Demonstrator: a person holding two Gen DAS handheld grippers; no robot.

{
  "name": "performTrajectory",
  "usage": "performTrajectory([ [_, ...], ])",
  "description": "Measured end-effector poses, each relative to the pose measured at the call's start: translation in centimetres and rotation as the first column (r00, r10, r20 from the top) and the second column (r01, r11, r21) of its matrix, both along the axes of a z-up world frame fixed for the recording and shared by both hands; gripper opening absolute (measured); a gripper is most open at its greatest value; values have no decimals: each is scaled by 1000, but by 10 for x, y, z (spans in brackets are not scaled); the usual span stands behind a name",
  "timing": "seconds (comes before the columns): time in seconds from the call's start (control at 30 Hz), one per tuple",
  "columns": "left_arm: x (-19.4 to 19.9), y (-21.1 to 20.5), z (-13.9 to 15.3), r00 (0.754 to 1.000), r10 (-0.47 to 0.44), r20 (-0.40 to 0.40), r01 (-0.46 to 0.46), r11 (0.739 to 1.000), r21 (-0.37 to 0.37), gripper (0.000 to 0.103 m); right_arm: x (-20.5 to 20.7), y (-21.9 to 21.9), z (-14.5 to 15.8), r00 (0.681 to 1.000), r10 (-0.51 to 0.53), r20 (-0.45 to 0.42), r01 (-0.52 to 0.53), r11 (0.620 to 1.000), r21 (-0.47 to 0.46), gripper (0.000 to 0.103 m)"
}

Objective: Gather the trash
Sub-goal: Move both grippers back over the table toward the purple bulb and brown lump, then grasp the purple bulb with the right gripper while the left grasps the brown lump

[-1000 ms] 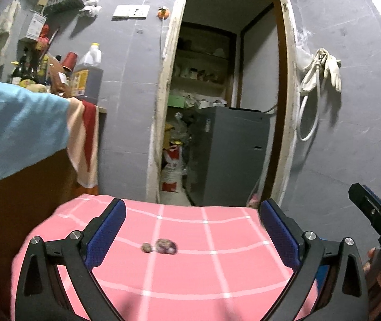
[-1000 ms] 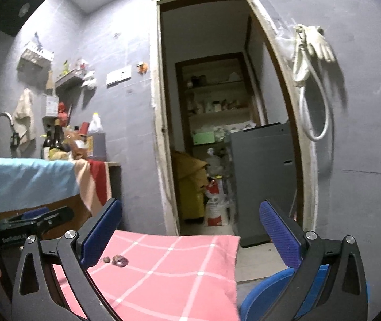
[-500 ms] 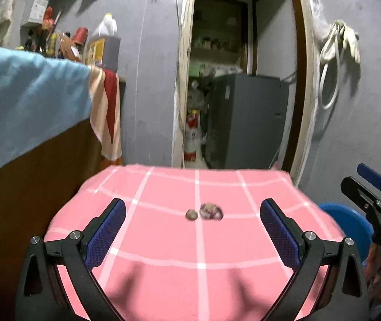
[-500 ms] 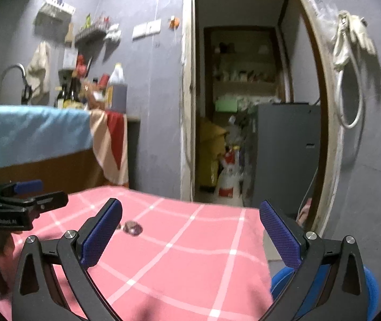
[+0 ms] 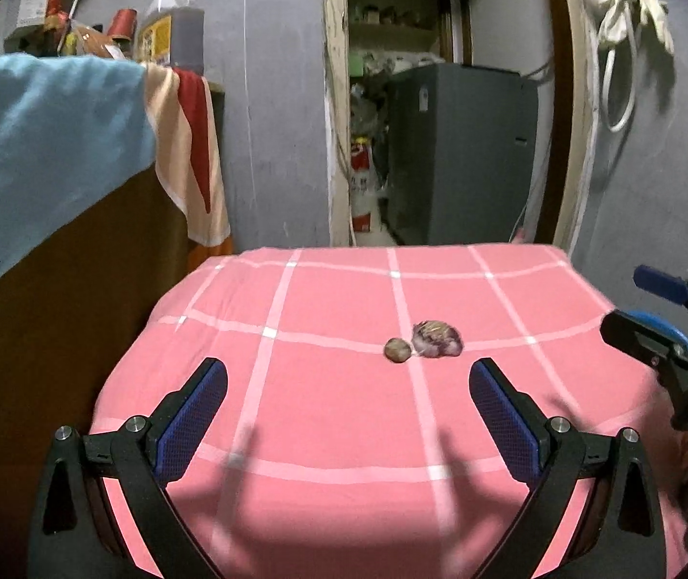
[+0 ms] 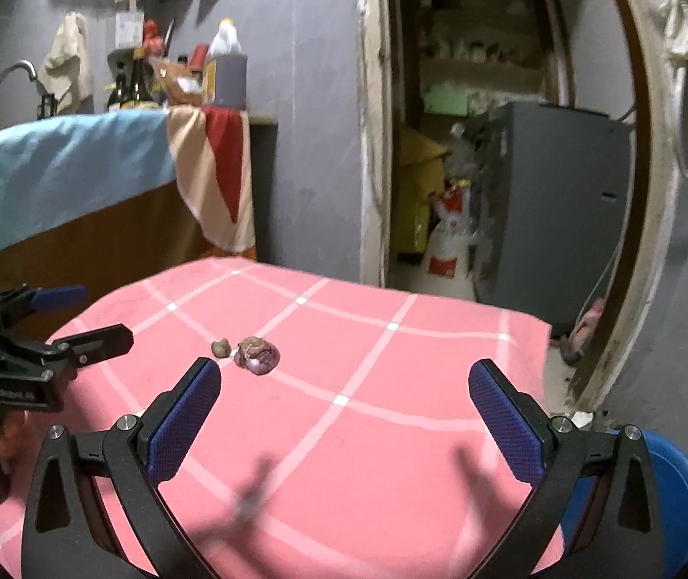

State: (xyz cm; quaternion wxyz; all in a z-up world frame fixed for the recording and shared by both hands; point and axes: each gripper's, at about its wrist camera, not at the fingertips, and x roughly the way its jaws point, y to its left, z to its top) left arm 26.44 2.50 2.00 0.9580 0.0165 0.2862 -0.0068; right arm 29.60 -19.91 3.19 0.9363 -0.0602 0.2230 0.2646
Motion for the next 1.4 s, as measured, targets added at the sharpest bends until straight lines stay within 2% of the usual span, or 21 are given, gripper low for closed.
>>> performTrajectory([
  [0.1,13,9,-6,998,16,-52,-16,1000,-1,97,18,17,-3,999,21,-50,-23,999,-39,101],
  [0.2,22,18,-10,995,34,-97,-36,999,-24,96,36,34,-7,992,58,-109,-67,994,-85,85],
  [0.27,26,23,-12,992,51,-116,-54,998,-28,96,45,44,-10,986,83,-145,-100,989,-113,85],
  [0.4,33,31,-17,984,73,-165,-80,996,-32,96,60,69,-22,961,127,-247,-176,967,-186,74],
  [0.6,40,35,-23,973,78,-216,-89,995,-39,96,71,91,-41,910,159,-382,-267,931,-248,71],
  [0.73,42,34,-23,973,75,-218,-83,996,-27,96,78,99,-40,911,158,-380,-275,920,-278,69],
  [0.83,46,35,-24,972,72,-224,-79,997,-22,96,84,106,-41,909,171,-381,-291,913,-285,64],
  [0.93,48,34,-24,972,64,-227,-69,997,-17,96,88,108,-40,898,200,-393,-319,909,-266,55],
  [1.03,53,30,-26,970,45,-240,-48,999,-9,96,88,106,-39,878,242,-413,-358,905,-230,41],
  [1.13,56,23,-29,967,29,-254,-27,1000,10,96,88,107,-39,872,258,-416,-371,902,-220,29],
  [1.27,60,17,-31,964,10,-265,-6,1000,17,95,85,104,-38,878,251,-409,-366,901,-233,27],
  [1.4,67,13,-32,959,-13,-281,14,1000,0,85,84,91,-38,887,217,-407,-336,909,-247,27],
])
